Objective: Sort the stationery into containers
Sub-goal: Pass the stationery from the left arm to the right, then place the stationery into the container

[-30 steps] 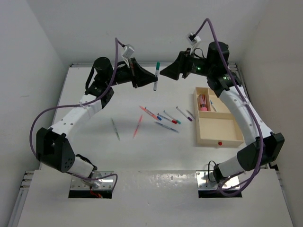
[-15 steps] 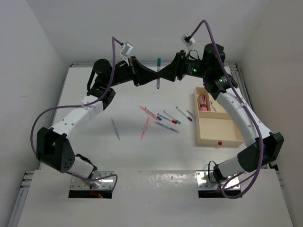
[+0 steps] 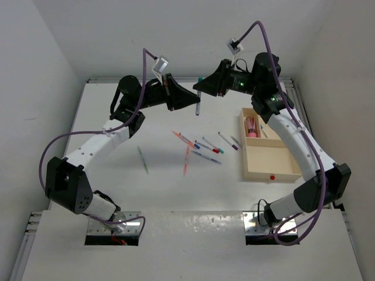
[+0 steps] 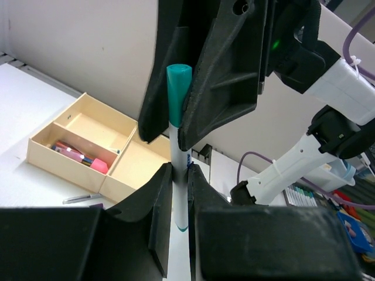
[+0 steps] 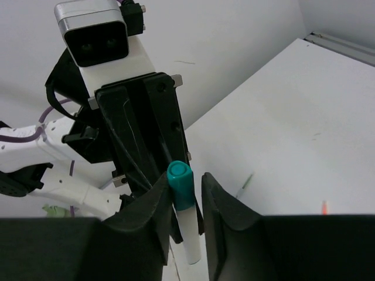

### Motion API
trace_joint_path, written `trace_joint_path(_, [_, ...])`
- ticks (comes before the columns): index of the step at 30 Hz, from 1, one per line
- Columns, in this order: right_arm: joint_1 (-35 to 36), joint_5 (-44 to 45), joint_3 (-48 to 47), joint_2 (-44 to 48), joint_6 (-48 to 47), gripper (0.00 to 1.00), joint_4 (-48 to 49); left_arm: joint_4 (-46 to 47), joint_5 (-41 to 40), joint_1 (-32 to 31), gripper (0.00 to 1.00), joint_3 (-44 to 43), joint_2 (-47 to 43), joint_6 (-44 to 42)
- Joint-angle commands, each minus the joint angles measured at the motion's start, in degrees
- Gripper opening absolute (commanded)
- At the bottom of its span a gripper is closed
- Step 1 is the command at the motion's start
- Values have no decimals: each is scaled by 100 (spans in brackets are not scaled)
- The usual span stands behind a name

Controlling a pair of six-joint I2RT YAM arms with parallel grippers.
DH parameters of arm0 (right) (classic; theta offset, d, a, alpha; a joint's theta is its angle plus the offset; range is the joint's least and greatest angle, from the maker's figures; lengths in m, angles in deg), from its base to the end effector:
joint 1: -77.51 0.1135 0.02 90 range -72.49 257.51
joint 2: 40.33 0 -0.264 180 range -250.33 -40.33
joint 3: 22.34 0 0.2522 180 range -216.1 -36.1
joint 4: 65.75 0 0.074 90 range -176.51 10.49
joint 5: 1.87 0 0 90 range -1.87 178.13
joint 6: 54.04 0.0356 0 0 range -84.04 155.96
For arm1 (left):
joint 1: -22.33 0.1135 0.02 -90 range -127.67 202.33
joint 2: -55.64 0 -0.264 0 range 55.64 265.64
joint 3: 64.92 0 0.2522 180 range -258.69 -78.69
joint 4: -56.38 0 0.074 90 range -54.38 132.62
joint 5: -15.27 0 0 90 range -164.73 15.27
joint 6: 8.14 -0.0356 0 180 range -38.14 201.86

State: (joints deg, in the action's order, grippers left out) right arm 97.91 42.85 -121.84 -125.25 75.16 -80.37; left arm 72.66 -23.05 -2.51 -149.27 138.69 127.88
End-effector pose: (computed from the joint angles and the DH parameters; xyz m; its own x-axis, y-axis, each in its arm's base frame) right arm 0.3096 0.1421 0.4399 -0.5764 0.2601 -0.7746 -0.7058 0.3193 0.6324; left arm 0.2893 -0.1647 0.4103 -0.4855 -0.2669 -0.8325 0.8494 0.0813 -0.5214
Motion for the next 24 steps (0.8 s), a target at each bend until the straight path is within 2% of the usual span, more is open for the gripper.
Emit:
trace_joint_path(1, [25, 19, -119, -68, -210, 23, -72, 468, 105, -74, 0, -131, -113, 91])
trace_joint_path(2, [42, 36, -119, -68, -272, 18, -107, 415, 105, -65, 0, -148, -104, 83])
trace_joint_path(3, [34, 97, -119, -59, -360, 7, -264, 336, 114, -65, 21, -218, -78, -22])
trace_joint_path(4, [8, 141, -110, -42, -500, 3, -344, 40, 97, -56, 39, -271, -69, -110])
trace_joint_path(5, [-149, 212, -110, -33, -571, 0, -501, -181, 44, -12, 67, -402, -52, -415])
trace_joint_path(6, [-272, 256, -136, -24, -780, 0, -616, -487, -8, 14, 89, -508, -43, -627])
trace_joint_path(7, [-413, 282, -180, -41, -939, 0, -800, -1195, -78, 75, 97, -604, -34, -873])
trace_joint_path(9, [-983, 370, -303, -112, -1334, 0, -1484, -1867, -184, 304, 100, -824, 19, -1611])
trace_joint_path(10, [-1194, 440, -451, -182, -1797, 0, -1731, -2593, -237, 383, 100, -1043, 80, -1927])
trace_joint_path(11, [-1423, 467, -523, -330, -2037, 0, -2185, -2991, -525, 453, 100, -1158, 115, -2591])
trace_joint_path(12, [-1878, 528, -584, -419, -2265, 0, -2399, -3474, -693, 532, 100, -1255, 185, -2929])
trace_joint_path(13, [-2021, 729, -707, -507, -2790, 0, -2610, -4123, -886, 559, 100, -1412, 212, -3245])
trace_joint_path(14, [-2545, 853, -760, -716, -3056, 0, -2943, -4347, -1323, 577, 100, -1449, 229, -3771])
trace_joint_path(15, [-2750, 1071, -856, -953, -3537, 0, -3233, -4688, -1701, 586, 100, -1467, 238, -4185])
trace_joint_path(18, [-3392, 1372, -1042, -1359, -4297, 0, -3587, -5016, -2572, 507, 100, -1414, 238, -4391])
trace_joint_path(19, [-3524, 1433, -1068, -1491, -4411, 0, -3701, -5095, -3193, 437, 100, -1423, 265, -4408])
trace_joint_path(22, [-3868, 1626, -911, -1930, -4797, 0, -3649, -5368, -3672, 384, 100, -1467, 475, -4576])
trace_joint_path(24, [-3877, 1793, -849, -2089, -4886, 0, -3527, -5447, -3692, 383, 100, -1475, 554, -4811])
